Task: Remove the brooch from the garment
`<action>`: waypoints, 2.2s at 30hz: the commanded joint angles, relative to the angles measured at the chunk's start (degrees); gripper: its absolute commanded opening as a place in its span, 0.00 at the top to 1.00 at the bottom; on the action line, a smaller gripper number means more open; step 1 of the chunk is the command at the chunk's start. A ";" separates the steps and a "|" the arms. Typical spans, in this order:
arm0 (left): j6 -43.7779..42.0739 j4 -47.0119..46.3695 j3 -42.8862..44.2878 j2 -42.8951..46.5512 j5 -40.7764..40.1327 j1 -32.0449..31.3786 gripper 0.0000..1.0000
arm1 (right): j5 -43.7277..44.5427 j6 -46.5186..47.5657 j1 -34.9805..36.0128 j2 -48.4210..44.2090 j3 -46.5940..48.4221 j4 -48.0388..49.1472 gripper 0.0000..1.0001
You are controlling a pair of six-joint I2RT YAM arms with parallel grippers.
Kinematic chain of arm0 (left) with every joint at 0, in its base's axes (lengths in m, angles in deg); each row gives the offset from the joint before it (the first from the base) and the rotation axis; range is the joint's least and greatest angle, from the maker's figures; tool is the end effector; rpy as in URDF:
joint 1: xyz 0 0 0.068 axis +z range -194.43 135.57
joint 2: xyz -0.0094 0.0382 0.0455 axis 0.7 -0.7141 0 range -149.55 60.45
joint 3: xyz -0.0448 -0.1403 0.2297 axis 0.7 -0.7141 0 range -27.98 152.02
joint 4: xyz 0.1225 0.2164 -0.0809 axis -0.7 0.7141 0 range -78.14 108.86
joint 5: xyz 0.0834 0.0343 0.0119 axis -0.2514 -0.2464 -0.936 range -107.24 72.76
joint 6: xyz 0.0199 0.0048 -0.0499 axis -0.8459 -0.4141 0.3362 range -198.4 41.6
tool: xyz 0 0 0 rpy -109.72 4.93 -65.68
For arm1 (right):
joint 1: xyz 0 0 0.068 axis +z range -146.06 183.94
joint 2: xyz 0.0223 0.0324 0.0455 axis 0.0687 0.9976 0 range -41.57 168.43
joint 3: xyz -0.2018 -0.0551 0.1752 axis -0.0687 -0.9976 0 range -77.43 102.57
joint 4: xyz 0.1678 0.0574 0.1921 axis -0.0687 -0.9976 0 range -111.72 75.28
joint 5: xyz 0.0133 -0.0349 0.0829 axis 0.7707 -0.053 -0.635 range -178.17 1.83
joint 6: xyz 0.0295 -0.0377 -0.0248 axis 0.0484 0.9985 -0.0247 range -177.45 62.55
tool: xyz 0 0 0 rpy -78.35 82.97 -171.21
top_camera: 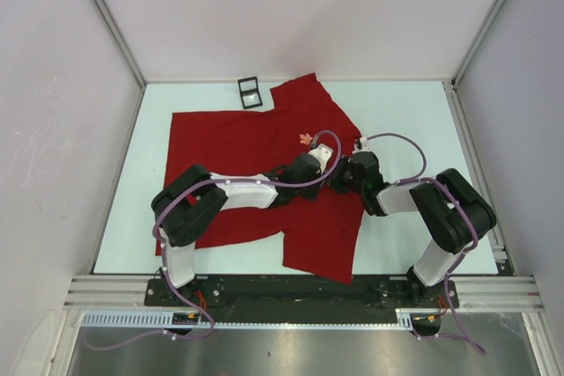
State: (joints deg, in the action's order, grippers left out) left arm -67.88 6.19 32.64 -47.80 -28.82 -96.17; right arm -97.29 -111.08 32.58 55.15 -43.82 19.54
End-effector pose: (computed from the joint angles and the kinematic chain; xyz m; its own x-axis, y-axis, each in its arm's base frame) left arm 0.2491 -0.3044 0.1509 -0.5307 0.3840 -0.7556 0.5898 0.8075 -0.0039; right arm 0.2701 0.1539 0.1317 -0.7303 0.5071 -0.4578 -0.0120 0.6606 0.7507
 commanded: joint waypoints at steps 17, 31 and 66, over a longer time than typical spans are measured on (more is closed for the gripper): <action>0.90 -3.38 -0.06 1.90 -1.00 -0.55 0.98 | 2.18 5.37 0.36 -5.14 -0.38 -1.65 0.74; 2.83 -4.61 -3.49 5.59 -0.03 -0.37 1.00 | 4.64 6.87 -0.25 -5.50 -0.38 -3.50 0.71; 4.42 -7.16 -5.42 5.77 2.43 1.12 1.00 | 12.82 11.17 5.81 0.21 6.65 -9.13 1.00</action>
State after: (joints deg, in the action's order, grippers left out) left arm -64.29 1.49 27.88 -44.65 -27.85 -95.15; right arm -85.88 -101.50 37.61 54.74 -39.34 9.13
